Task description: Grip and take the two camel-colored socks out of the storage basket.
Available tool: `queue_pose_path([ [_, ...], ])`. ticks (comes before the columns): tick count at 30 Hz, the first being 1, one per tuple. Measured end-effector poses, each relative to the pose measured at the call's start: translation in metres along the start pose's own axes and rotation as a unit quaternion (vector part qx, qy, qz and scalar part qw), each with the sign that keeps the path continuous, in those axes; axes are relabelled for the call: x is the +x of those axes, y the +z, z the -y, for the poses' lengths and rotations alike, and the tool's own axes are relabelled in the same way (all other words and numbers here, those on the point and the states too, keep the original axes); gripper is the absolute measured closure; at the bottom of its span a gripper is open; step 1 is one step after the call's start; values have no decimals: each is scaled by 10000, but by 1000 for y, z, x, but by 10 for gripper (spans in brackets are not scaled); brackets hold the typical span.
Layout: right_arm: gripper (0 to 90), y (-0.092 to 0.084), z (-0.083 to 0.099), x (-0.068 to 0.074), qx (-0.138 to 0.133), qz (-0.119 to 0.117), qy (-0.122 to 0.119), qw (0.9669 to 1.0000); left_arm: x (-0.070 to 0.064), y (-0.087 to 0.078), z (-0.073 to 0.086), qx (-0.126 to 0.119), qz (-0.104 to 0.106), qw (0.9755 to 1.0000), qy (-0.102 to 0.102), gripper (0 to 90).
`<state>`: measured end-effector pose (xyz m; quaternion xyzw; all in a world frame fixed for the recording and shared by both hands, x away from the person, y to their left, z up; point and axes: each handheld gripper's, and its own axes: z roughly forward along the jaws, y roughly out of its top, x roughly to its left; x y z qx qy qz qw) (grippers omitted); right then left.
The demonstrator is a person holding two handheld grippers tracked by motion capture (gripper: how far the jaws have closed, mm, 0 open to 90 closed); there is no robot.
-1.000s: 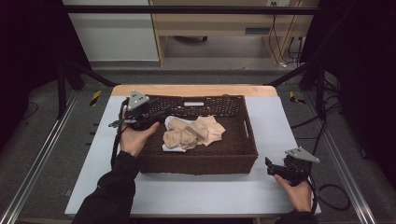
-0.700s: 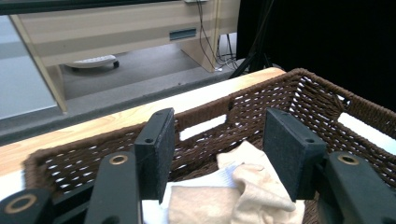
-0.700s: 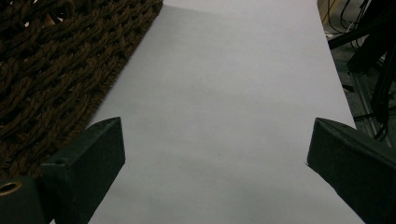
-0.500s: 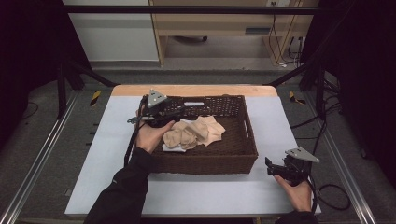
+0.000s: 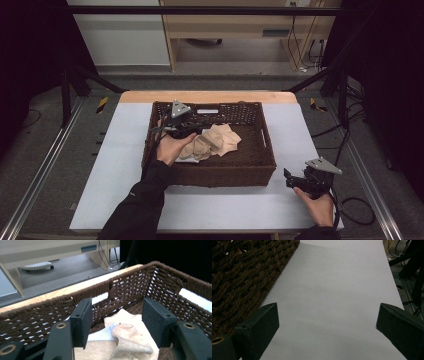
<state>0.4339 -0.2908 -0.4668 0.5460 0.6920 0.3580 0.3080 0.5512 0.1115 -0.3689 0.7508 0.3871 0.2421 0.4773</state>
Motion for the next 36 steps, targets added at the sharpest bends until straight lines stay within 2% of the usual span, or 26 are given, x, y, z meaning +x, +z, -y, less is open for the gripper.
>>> queue_pose_path([
  [9,50,0,0,0,13,-16,-14,10000,-6,16,17,303,116,9995,25,480],
  [16,51,1,0,1,37,-18,-25,10000,-4,23,26,595,97,9982,44,538],
  [23,53,1,0,1,49,-23,-23,10000,-6,31,33,1022,113,9945,215,529],
  [26,53,1,0,1,51,-20,-25,10000,-6,32,34,1069,89,9939,260,528],
  [29,54,1,0,1,54,-23,-25,10000,-6,34,36,1217,74,9922,269,541],
  [32,54,1,0,1,62,-21,-19,10000,-6,35,36,1283,87,9913,269,588],
  [36,55,1,0,1,66,-23,-27,10000,-6,36,37,1447,138,9889,320,667],
])
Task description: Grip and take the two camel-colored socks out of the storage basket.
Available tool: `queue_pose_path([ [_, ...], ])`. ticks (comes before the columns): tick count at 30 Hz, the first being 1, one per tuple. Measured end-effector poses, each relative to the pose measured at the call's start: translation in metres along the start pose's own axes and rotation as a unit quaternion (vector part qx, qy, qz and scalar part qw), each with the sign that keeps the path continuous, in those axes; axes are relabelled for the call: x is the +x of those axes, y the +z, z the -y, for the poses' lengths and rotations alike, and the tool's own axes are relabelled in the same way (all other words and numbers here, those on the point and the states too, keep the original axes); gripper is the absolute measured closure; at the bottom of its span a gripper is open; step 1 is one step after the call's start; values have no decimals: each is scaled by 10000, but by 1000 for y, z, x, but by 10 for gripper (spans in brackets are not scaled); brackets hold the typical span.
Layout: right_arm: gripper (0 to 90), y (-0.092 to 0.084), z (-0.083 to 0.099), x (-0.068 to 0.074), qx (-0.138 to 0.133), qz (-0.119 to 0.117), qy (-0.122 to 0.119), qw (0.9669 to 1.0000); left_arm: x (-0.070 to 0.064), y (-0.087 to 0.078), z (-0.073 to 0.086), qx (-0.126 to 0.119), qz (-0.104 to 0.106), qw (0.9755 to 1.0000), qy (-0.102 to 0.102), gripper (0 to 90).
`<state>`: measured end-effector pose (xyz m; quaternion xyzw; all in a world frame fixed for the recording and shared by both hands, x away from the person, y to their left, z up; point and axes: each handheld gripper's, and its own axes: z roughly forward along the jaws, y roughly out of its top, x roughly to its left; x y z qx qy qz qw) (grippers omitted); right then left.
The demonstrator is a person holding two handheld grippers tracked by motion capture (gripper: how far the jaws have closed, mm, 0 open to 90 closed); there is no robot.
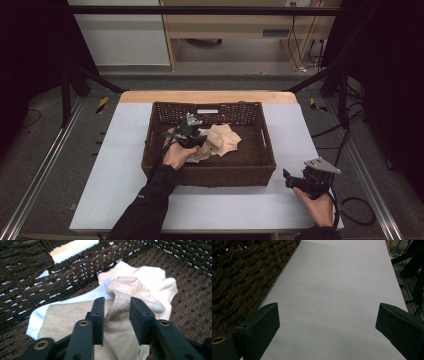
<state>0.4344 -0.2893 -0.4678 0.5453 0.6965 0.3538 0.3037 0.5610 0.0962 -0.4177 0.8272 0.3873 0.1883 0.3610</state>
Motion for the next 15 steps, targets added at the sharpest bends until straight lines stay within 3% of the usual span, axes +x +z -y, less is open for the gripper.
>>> queue_pose_path([
  [7,58,0,0,0,6,0,-6,10000,2,-2,0,175,180,9996,-131,856],
  [15,58,-1,0,0,17,7,1,10000,-1,-9,-2,45,213,9998,-43,884],
])
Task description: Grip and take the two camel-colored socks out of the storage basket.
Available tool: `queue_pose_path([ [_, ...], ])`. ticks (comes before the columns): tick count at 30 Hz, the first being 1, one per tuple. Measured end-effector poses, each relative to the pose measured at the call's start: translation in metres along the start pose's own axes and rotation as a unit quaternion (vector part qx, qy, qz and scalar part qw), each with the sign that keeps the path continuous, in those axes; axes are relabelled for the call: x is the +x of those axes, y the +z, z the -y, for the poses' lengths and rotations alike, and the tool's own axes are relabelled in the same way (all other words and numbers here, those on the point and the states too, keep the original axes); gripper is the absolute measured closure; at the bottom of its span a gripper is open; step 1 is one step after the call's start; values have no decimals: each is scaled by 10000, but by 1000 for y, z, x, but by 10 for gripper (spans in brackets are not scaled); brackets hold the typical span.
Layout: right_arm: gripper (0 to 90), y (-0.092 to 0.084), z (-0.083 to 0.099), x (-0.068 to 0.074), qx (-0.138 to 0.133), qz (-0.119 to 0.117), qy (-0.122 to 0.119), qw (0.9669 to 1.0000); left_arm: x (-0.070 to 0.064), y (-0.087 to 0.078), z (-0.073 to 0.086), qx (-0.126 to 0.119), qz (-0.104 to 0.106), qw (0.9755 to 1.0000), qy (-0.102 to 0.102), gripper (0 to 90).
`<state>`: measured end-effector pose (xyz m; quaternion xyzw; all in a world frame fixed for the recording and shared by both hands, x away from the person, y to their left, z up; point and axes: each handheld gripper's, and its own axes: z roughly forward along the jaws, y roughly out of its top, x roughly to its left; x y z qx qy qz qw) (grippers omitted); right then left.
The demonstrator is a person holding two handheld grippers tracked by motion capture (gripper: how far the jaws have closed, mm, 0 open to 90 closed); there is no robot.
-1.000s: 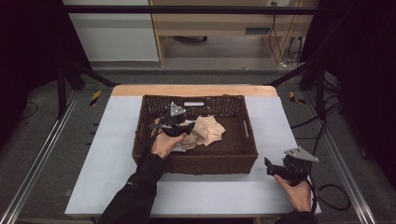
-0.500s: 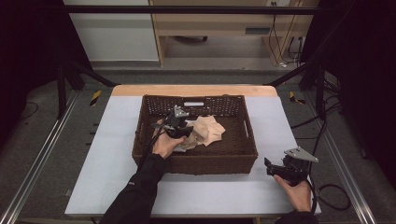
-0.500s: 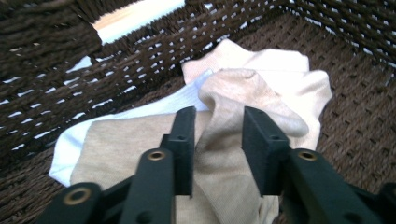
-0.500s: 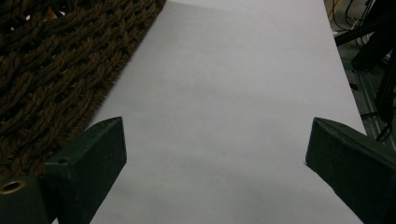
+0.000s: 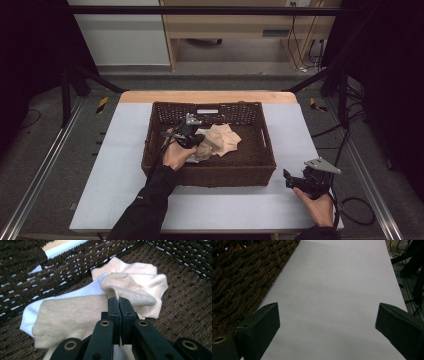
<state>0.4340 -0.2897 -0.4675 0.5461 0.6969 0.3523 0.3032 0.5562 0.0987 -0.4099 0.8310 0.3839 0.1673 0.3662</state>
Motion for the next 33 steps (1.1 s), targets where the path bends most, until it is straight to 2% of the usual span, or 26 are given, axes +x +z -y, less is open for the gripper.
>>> queue_pose_path([
  [3,58,0,0,0,-2,-2,10,10000,-1,-4,-1,-184,32,9998,-23,886],
  [4,59,0,0,0,-1,-2,10,10000,-1,-6,-2,-317,46,9995,-64,886],
  [5,59,0,0,0,0,1,8,10000,-1,-6,-2,-317,46,9995,-64,886],
  [6,59,0,0,0,0,4,2,10000,-1,-11,-3,-501,81,9987,-63,886],
  [10,59,0,0,0,0,7,6,10000,-1,-22,-6,-879,95,9961,-82,887],
  [13,59,0,0,0,-5,15,8,10000,0,-35,-10,-1256,85,9920,-128,887],
  [16,59,0,0,0,-4,9,26,10000,0,-49,-14,-1534,59,9880,-140,887],
  [22,59,-1,0,-1,-17,33,24,10000,1,-73,-22,-1930,63,9810,-184,887],
  [30,59,-1,0,-1,-36,42,37,10000,2,-108,-26,-2246,36,9743,-177,887],
  [33,59,-2,0,-1,-32,43,43,10000,2,-119,-25,-2319,30,9726,-183,887],
])
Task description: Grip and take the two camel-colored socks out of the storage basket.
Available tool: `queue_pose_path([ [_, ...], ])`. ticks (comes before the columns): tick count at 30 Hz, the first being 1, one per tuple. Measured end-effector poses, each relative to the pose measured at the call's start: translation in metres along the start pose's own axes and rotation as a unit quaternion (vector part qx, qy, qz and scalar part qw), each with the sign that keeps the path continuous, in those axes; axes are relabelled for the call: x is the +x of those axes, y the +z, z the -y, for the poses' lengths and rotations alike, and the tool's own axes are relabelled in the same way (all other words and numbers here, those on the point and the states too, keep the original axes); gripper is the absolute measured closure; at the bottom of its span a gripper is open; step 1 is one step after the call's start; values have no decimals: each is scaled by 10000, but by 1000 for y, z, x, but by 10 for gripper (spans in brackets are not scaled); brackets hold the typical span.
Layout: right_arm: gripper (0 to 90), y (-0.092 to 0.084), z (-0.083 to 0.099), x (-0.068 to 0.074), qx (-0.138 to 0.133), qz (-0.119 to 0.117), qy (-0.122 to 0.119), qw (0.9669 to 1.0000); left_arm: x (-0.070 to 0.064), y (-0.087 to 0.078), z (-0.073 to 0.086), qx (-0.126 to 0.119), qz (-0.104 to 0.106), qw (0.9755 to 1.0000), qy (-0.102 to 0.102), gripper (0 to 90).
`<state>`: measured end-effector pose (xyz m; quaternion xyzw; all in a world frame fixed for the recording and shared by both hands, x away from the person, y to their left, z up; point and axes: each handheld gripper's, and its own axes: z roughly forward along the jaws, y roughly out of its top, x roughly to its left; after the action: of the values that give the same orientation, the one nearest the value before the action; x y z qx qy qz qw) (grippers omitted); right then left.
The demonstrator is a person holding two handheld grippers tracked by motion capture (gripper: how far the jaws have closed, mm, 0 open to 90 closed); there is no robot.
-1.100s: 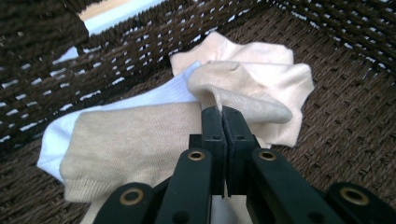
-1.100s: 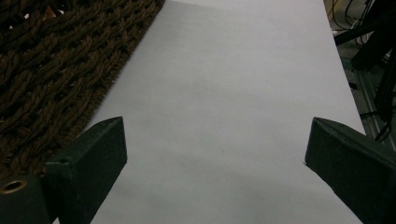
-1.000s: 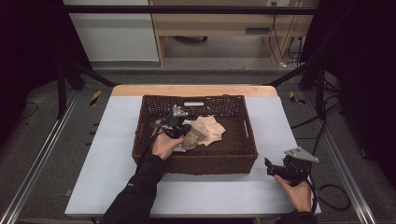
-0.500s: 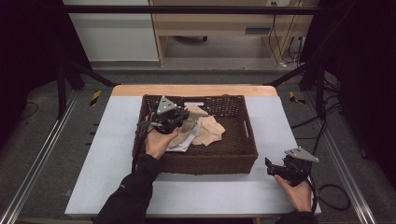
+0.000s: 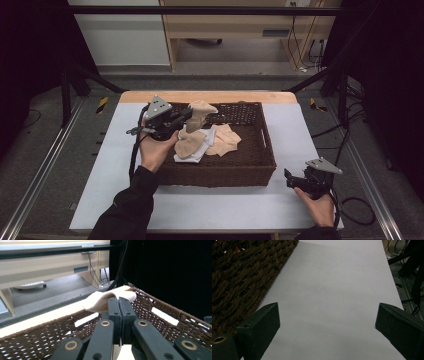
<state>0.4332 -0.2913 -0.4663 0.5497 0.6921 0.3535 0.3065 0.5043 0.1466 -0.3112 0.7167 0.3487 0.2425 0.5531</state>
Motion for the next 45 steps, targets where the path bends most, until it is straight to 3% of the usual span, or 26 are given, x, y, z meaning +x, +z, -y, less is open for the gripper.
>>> queue_pose_path([
  [12,59,-1,0,0,-8,2,7,10000,18,-45,-3,-195,-138,9997,-74,886],
  [30,59,-1,0,0,17,19,8,10000,59,-108,12,-463,-623,9964,-337,887],
  [36,59,-2,1,1,22,25,11,10000,71,-126,23,-502,-801,9946,-417,887],
  [45,59,-1,1,1,41,30,6,10000,95,-139,54,-294,-1080,9913,-689,887],
])
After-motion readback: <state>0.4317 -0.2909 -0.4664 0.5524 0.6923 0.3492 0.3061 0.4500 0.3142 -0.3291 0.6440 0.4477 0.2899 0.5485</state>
